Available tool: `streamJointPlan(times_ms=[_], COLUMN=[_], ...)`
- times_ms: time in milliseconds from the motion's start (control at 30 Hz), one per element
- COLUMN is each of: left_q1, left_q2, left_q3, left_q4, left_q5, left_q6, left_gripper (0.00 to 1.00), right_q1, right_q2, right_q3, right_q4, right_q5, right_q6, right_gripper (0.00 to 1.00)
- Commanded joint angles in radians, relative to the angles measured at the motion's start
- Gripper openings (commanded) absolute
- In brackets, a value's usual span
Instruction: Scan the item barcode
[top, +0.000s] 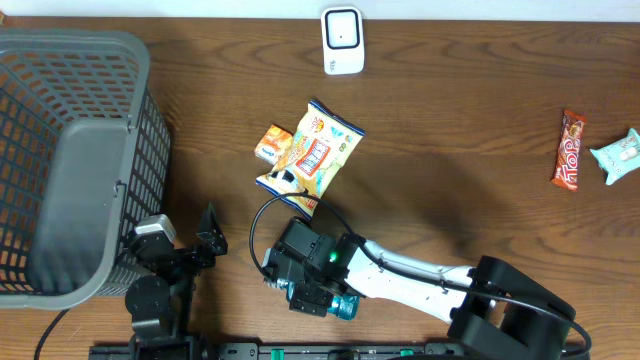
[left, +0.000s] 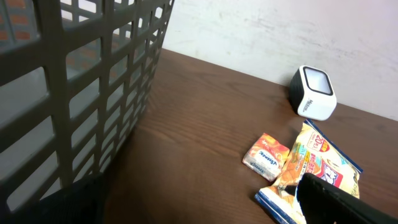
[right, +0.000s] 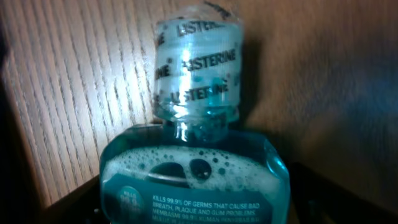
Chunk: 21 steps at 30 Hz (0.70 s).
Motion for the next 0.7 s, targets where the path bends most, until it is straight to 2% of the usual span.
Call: streamJointPlan(times_ms=[0,33,133,333,367,433,467,500,567,600,667], left_q1=[-0.002,-0.002,-0.002,-0.002,-0.002,-0.002,-0.002,-0.002,-0.002,-0.002,-0.002], left_q2=[-0.001,-0.001,-0.001,-0.001,-0.001,-0.001,-0.001,-0.001,-0.001,-0.001,-0.001], left_q3=[-0.024,-0.024,-0.024,-0.024,-0.024,-0.024,-0.024,-0.024,-0.024,-0.024,-0.024], left_q4=[-0.01,-0.01,-0.01,-0.01,-0.01,-0.01,-0.01,-0.01,-0.01,-0.01,-0.01], left_q5=[-0.005,-0.005,-0.005,-0.005,-0.005,-0.005,-0.005,-0.005,-0.005,-0.005,-0.005], left_q6=[0.002,0.002,0.002,0.002,0.002,0.002,0.002,0.002,0.002,0.002,0.002], left_gripper=[0.98,0.98,0.98,0.98,0.98,0.98,0.98,0.98,0.98,0.98,0.98], right_q1=[0.009,0.009,0.006,-0.027,-0.038,-0.063,-0.077,-0.092,-0.112,-0.117,-0.116], right_q2=[0.003,0.003,0.003,-0.006,-0.011,-0.03,-0.043,-0.054,-0.068,-0.069,-0.068], right_q3=[0.024,0.024,0.024,0.045,0.052,0.067,0.072,0.076,0.077,0.077,0.076], right_q4=[-0.002,-0.003,-0.004,-0.016,-0.018,-0.017,-0.015,-0.01,-0.008,-0.016,-0.049], right_q5=[0.025,0.027,0.032,0.031,0.031,0.03,0.028,0.028,0.029,0.037,0.061], right_q6=[0.037,0.037,0.045,0.082,0.093,0.113,0.115,0.115,0.114,0.114,0.106], right_gripper=[0.69,0.61,0.46,0.21,0.18,0.18,0.19,0.27,0.65,0.73,0.8])
